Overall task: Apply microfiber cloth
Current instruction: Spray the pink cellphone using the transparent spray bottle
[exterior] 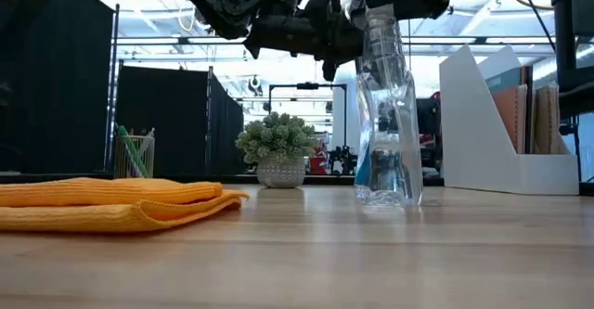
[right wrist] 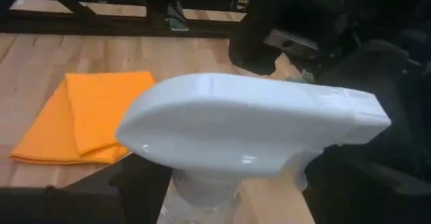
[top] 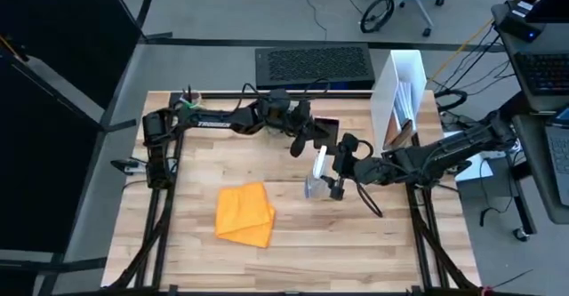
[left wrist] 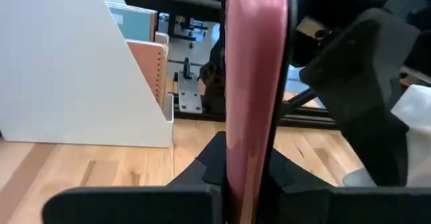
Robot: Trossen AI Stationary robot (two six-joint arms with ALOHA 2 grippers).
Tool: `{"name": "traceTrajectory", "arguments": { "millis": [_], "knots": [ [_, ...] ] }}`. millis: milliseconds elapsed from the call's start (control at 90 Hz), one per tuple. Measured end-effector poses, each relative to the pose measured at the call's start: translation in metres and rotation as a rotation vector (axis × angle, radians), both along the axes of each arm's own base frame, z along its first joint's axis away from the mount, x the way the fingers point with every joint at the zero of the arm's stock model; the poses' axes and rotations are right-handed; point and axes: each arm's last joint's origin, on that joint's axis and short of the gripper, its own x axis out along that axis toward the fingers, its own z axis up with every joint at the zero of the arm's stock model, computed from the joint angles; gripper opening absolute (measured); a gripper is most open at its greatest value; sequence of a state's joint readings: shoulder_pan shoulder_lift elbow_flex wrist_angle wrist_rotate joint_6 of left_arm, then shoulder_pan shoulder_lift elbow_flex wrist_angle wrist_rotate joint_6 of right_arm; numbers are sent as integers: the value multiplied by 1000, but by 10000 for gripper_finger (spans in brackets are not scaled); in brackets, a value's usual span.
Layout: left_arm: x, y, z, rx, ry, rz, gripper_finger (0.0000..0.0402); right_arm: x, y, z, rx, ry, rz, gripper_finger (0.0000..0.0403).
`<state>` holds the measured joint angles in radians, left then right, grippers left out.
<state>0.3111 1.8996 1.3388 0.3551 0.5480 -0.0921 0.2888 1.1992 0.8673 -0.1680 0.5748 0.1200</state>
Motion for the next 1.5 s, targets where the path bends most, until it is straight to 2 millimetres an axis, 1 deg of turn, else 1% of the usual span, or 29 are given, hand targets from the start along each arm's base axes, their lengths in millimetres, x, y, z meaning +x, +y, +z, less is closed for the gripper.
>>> {"name": "traceTrajectory", "arguments": {
  "millis": [200,411,500,578,689,811,956,1044,1089,1133,1222,1322,1378,1500],
  "knots": [
    [-1,0,3,2,-10,-6,13,7,-7,-5,6,13,-23,307],
    [-1,-1,3,1,-8,-7,13,7,-8,-4,6,16,-8,259],
    [-1,-1,3,2,-9,-9,13,7,-8,-4,8,18,-7,249],
    [-1,-1,3,2,-9,-9,13,7,-8,-5,5,22,-8,254],
    [-1,0,3,8,-9,0,13,2,-9,-2,1,31,-6,282],
    [-6,4,7,46,-1,29,13,-10,-8,12,44,78,29,318],
    [-17,7,20,104,29,63,13,-31,-5,44,86,116,40,344],
    [-31,5,29,157,111,96,13,-46,-3,60,141,170,13,348],
    [-38,4,35,189,145,119,13,-52,-2,65,183,195,-12,349],
    [-48,-1,38,194,224,121,13,-57,0,67,233,209,-26,348],
    [-67,-14,46,173,352,116,13,-64,7,59,301,263,-42,345],
    [-87,-40,47,113,534,50,13,-68,20,38,353,308,-44,342],
    [-93,-57,42,84,632,3,13,-71,26,23,368,332,-47,342],
    [-99,-95,29,75,771,-102,13,-75,40,-10,419,330,-49,341]
  ]
}}
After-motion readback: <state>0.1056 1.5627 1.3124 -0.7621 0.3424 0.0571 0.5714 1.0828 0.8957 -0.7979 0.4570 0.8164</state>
